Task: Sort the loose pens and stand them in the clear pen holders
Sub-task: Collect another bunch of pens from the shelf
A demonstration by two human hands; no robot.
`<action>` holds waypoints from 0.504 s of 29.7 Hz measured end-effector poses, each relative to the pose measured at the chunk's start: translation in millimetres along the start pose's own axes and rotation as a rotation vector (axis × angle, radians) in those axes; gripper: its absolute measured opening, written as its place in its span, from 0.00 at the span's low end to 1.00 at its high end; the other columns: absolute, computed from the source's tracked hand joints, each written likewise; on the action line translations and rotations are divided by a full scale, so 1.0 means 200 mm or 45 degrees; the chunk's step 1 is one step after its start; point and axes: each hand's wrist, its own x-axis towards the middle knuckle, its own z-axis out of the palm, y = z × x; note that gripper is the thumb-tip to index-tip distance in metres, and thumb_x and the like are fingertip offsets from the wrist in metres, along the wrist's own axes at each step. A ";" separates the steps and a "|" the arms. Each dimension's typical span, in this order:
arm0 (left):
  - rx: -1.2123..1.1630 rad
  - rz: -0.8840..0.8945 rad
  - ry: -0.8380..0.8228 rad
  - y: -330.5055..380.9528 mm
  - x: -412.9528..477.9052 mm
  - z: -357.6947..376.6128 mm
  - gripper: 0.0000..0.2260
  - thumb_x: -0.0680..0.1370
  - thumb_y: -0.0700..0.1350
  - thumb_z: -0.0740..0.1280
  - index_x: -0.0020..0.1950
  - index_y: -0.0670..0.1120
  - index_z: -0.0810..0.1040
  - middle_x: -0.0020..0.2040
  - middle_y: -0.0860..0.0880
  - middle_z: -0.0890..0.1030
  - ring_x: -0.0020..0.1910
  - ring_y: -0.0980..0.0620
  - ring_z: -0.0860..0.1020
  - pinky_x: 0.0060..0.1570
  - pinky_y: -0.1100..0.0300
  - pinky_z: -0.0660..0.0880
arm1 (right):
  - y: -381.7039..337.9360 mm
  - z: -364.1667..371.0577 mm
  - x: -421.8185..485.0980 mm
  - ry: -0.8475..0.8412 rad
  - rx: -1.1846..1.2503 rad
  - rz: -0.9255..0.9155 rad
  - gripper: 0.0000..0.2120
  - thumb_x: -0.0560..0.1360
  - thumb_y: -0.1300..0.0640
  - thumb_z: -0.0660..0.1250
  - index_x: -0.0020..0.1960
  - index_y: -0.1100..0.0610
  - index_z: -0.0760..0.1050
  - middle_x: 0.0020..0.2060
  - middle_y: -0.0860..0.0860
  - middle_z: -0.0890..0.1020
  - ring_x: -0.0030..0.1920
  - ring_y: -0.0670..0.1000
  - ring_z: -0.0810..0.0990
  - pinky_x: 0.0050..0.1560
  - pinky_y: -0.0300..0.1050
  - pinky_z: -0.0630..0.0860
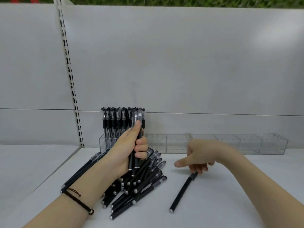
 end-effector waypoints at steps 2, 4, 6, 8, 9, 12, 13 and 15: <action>0.002 -0.005 0.006 0.00 0.00 0.00 0.17 0.78 0.58 0.61 0.38 0.49 0.61 0.27 0.53 0.61 0.21 0.59 0.57 0.17 0.69 0.56 | -0.01 0.01 0.01 -0.074 0.015 -0.001 0.21 0.72 0.37 0.69 0.32 0.54 0.77 0.25 0.46 0.79 0.24 0.45 0.74 0.27 0.37 0.64; 0.009 -0.007 0.018 0.00 0.00 0.00 0.17 0.77 0.58 0.61 0.38 0.49 0.61 0.27 0.53 0.60 0.21 0.59 0.57 0.17 0.69 0.55 | -0.03 0.04 0.03 -0.079 0.073 -0.017 0.18 0.70 0.41 0.72 0.32 0.55 0.77 0.27 0.48 0.81 0.25 0.45 0.74 0.26 0.36 0.64; 0.012 0.000 0.029 0.00 -0.01 0.01 0.17 0.77 0.58 0.61 0.39 0.49 0.61 0.27 0.53 0.60 0.21 0.59 0.57 0.17 0.69 0.56 | -0.04 0.06 0.05 -0.024 0.115 -0.037 0.16 0.69 0.45 0.74 0.32 0.54 0.75 0.29 0.49 0.82 0.26 0.45 0.75 0.26 0.35 0.64; 0.021 0.006 0.043 -0.01 -0.01 0.00 0.16 0.78 0.58 0.61 0.39 0.49 0.61 0.27 0.53 0.60 0.21 0.59 0.57 0.17 0.69 0.56 | -0.05 0.09 0.07 0.051 0.166 -0.067 0.14 0.70 0.48 0.74 0.34 0.54 0.75 0.29 0.49 0.82 0.25 0.44 0.76 0.25 0.34 0.65; 0.024 0.007 0.049 -0.01 -0.01 0.00 0.16 0.78 0.57 0.61 0.39 0.49 0.62 0.28 0.53 0.61 0.22 0.58 0.57 0.17 0.69 0.56 | -0.05 0.10 0.08 0.085 0.206 -0.084 0.12 0.70 0.50 0.74 0.36 0.55 0.74 0.29 0.49 0.81 0.25 0.45 0.77 0.24 0.34 0.66; 0.046 0.012 0.056 -0.02 0.01 0.00 0.12 0.78 0.54 0.63 0.43 0.46 0.68 0.27 0.53 0.62 0.22 0.58 0.59 0.18 0.68 0.58 | -0.07 0.12 0.10 0.164 0.355 -0.106 0.11 0.70 0.57 0.75 0.45 0.56 0.73 0.27 0.50 0.79 0.23 0.46 0.75 0.23 0.34 0.68; 0.049 0.011 0.047 -0.03 0.01 0.00 0.10 0.78 0.51 0.63 0.45 0.45 0.70 0.27 0.53 0.64 0.22 0.58 0.60 0.18 0.68 0.58 | -0.07 0.12 0.11 0.185 0.424 -0.116 0.12 0.69 0.59 0.74 0.48 0.57 0.73 0.27 0.51 0.78 0.22 0.46 0.75 0.23 0.34 0.68; 0.038 -0.012 0.019 -0.03 0.01 -0.01 0.08 0.79 0.47 0.63 0.47 0.43 0.72 0.27 0.52 0.66 0.23 0.58 0.63 0.18 0.68 0.60 | -0.06 0.12 0.12 0.225 0.614 -0.158 0.12 0.70 0.61 0.74 0.51 0.58 0.74 0.28 0.52 0.78 0.25 0.48 0.75 0.24 0.37 0.71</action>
